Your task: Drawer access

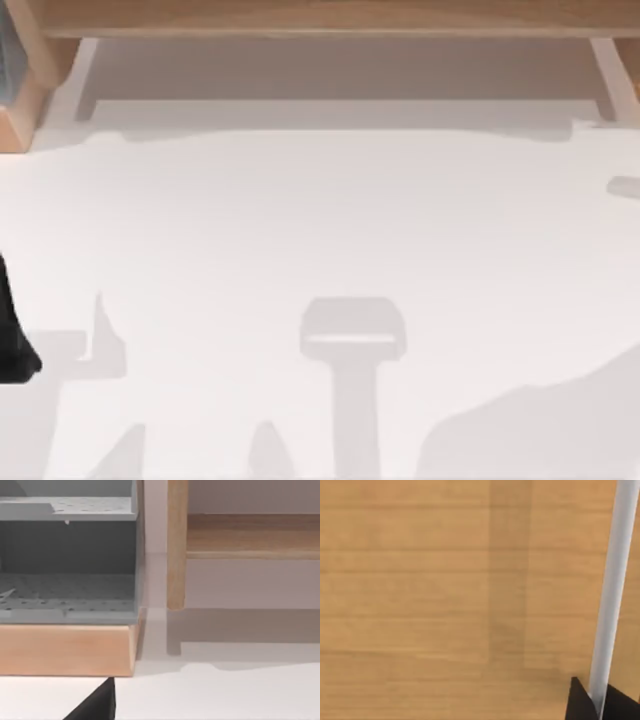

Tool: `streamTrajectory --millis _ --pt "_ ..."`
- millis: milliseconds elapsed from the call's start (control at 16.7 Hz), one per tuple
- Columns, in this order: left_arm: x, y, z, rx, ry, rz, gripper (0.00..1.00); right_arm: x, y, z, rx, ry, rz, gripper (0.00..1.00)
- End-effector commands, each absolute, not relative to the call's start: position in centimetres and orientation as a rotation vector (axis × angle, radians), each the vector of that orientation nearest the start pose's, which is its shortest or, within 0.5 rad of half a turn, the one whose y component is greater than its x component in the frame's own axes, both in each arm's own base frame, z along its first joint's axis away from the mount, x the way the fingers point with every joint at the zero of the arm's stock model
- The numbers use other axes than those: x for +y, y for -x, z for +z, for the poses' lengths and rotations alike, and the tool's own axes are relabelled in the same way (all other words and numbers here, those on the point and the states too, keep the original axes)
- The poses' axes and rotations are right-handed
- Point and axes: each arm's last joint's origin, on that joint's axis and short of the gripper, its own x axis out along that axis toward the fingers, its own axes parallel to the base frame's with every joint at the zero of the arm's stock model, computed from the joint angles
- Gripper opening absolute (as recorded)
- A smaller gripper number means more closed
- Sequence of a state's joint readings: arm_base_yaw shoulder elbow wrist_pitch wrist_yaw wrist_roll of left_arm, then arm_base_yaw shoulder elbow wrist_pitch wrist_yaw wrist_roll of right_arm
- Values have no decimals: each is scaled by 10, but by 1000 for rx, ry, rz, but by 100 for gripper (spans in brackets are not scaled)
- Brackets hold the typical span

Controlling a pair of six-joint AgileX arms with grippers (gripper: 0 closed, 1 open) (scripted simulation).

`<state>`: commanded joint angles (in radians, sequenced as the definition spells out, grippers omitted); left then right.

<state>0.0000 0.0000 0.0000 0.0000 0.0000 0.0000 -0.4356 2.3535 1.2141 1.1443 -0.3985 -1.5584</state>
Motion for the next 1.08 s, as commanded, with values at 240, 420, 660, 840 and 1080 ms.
streamTrajectory --millis 240,420,660,840,1080 --pt "-1 -106 160 0 0 0 100 -181 -428 89 8 1571 -8 0" --pt "-1 -106 160 0 0 0 100 -182 -424 91 1 1572 -12 0" --pt "-1 -106 160 0 0 0 100 -181 -391 87 17 1563 -1 0" --pt "-1 -106 160 0 0 0 100 -181 -368 87 17 1565 -4 0" --pt "-1 -106 160 0 0 0 100 -181 -364 88 14 1567 -8 0"
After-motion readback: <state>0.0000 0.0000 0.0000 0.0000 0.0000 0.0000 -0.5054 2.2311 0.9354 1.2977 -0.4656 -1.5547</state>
